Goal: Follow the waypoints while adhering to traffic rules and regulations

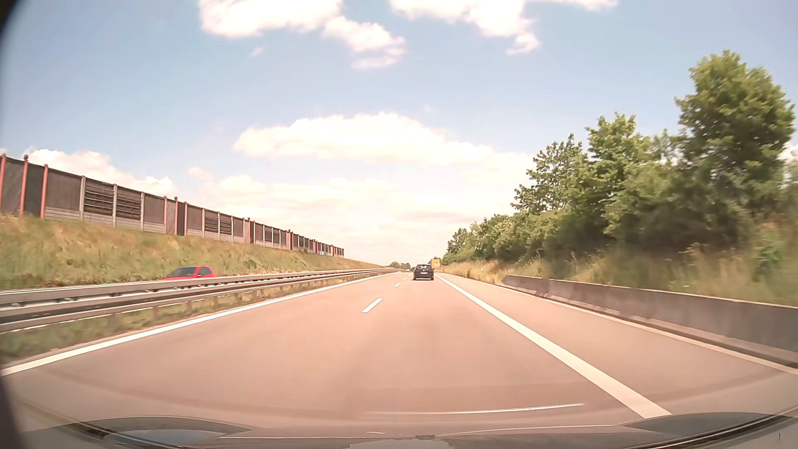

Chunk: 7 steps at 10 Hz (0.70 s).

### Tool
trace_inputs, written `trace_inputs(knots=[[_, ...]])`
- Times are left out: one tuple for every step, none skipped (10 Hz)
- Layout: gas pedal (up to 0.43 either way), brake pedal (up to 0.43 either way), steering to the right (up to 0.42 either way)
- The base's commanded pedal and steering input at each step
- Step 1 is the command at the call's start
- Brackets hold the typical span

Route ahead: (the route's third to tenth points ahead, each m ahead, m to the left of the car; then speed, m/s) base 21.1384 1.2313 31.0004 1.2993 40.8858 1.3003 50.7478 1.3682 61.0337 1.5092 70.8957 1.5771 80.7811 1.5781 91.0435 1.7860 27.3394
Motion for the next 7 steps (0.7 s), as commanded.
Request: trace_inputs(knots=[[0.339,0.012,0.0],[0.339,0.012,0.0],[0.339,0.012,0.0],[0.339,0.012,-0.001],[0.339,0.012,-0.001],[0.339,0.012,-0.003],[0.339,0.012,-0.004]])
